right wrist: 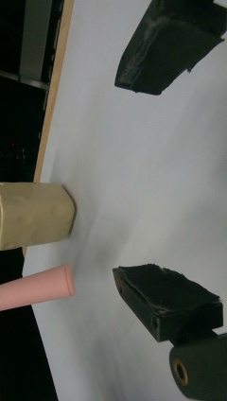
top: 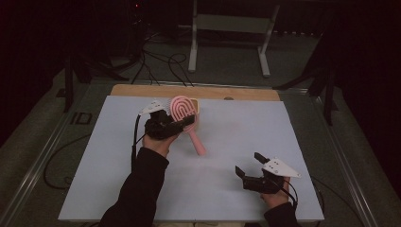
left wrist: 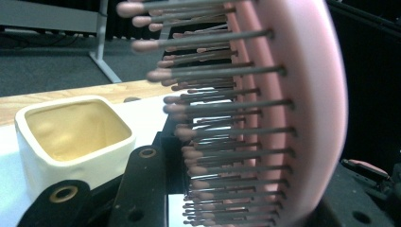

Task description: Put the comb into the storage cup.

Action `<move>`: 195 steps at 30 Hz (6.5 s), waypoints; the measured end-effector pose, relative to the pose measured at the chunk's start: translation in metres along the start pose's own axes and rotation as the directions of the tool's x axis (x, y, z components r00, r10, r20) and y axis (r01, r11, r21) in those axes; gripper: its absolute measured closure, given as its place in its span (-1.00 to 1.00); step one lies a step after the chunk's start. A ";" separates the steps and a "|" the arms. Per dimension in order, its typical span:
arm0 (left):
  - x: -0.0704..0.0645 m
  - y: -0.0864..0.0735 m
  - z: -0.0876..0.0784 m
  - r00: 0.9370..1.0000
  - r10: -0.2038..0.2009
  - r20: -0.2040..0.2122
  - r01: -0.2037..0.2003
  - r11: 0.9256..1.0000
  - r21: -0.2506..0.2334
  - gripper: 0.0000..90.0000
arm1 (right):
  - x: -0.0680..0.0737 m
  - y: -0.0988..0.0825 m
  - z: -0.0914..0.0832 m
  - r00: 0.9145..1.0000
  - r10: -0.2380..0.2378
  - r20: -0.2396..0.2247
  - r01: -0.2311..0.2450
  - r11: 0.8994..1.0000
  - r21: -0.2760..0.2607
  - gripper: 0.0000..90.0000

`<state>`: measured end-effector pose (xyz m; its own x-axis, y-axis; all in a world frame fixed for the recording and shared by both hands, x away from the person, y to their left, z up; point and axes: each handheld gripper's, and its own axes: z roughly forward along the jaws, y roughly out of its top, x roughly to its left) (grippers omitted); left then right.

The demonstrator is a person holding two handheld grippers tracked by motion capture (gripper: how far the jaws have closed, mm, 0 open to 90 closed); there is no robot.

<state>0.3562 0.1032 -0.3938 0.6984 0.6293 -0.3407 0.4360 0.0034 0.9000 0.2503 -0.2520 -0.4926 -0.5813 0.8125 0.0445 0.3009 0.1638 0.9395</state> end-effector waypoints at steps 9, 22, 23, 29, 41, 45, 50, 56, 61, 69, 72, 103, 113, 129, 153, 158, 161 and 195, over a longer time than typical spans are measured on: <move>0.003 0.005 -0.002 1.000 0.004 -0.008 -0.004 1.000 -0.008 0.39 | 0.001 0.000 -0.001 1.000 -0.001 -0.002 0.001 1.000 0.000 -0.80; 0.009 0.013 -0.003 1.000 0.002 -0.022 -0.002 1.000 -0.016 0.39 | 0.000 0.000 -0.001 1.000 0.001 -0.003 -0.001 1.000 -0.003 -0.80; 0.010 0.013 -0.003 1.000 0.001 -0.022 -0.001 1.000 -0.018 0.39 | 0.000 0.000 -0.001 1.000 0.000 -0.002 0.000 1.000 -0.003 -0.80; 0.012 0.016 -0.002 1.000 0.003 -0.028 -0.003 1.000 -0.018 0.39 | 0.000 0.000 -0.001 1.000 -0.001 0.000 0.001 1.000 -0.005 -0.80; 0.016 0.022 -0.004 0.999 0.009 -0.047 -0.010 1.000 -0.023 0.39 | -0.001 0.000 -0.001 1.000 -0.002 0.003 0.002 1.000 -0.003 -0.80; 0.018 0.024 -0.005 0.999 0.006 -0.048 -0.007 1.000 -0.028 0.39 | 0.000 -0.001 -0.001 1.000 -0.003 0.005 0.003 1.000 0.001 -0.80; 0.019 0.028 -0.005 0.998 0.011 -0.054 -0.013 0.999 -0.032 0.39 | 0.000 -0.001 -0.001 1.000 -0.004 0.005 0.004 1.000 0.003 -0.80; 0.022 0.033 -0.004 0.997 0.025 -0.072 -0.027 0.999 -0.029 0.39 | 0.000 -0.001 0.000 1.000 -0.007 0.004 0.007 1.000 0.005 -0.80; 0.025 0.036 -0.004 0.996 0.031 -0.080 -0.033 0.999 -0.032 0.39 | 0.000 -0.001 0.000 1.000 -0.006 0.002 0.006 1.000 0.007 -0.80; 0.025 0.044 -0.003 0.995 0.049 -0.085 -0.052 0.998 -0.035 0.39 | 0.000 -0.001 0.001 1.000 -0.007 0.000 0.007 1.000 0.009 -0.80; 0.026 0.046 -0.002 0.995 0.051 -0.088 -0.055 0.998 -0.036 0.39 | 0.000 -0.001 0.001 1.000 -0.009 0.000 0.009 1.000 0.012 -0.80; 0.028 0.078 0.002 0.982 0.132 -0.135 -0.137 0.990 -0.031 0.39 | 0.000 -0.002 0.002 1.000 -0.011 -0.001 0.011 1.000 0.024 -0.77; 0.031 0.090 0.004 0.975 0.143 -0.169 -0.151 0.988 -0.037 0.39 | 0.000 -0.002 0.002 1.000 -0.014 -0.003 0.014 1.000 0.025 -0.77; 0.037 0.092 0.012 0.971 0.126 -0.202 -0.142 0.988 -0.065 0.39 | 0.000 -0.002 0.003 1.000 -0.014 -0.006 0.014 0.999 0.029 -0.77; 0.039 0.089 0.028 0.961 0.117 -0.249 -0.139 0.987 -0.074 0.39 | 0.001 -0.002 0.003 1.000 -0.015 -0.012 0.015 0.999 0.034 -0.77; 0.040 0.089 0.030 0.959 0.115 -0.258 -0.139 0.987 -0.080 0.39 | 0.001 -0.002 0.003 1.000 -0.015 -0.014 0.015 0.999 0.034 -0.77; 0.042 0.089 0.031 0.959 0.109 -0.262 -0.135 0.987 -0.084 0.39 | 0.001 -0.002 0.003 1.000 -0.017 -0.014 0.017 0.999 0.033 -0.77; 0.047 0.081 0.048 0.956 0.098 -0.276 -0.120 0.991 -0.065 0.39 | 0.001 -0.003 0.004 1.000 -0.014 -0.021 0.015 0.999 0.036 -0.77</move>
<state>0.4519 0.0956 -0.3501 0.5541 0.8164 -0.1626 0.3109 -0.0217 0.9502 0.2518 -0.2498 -0.4962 -0.6009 0.7984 0.0383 0.3190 0.1956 0.9274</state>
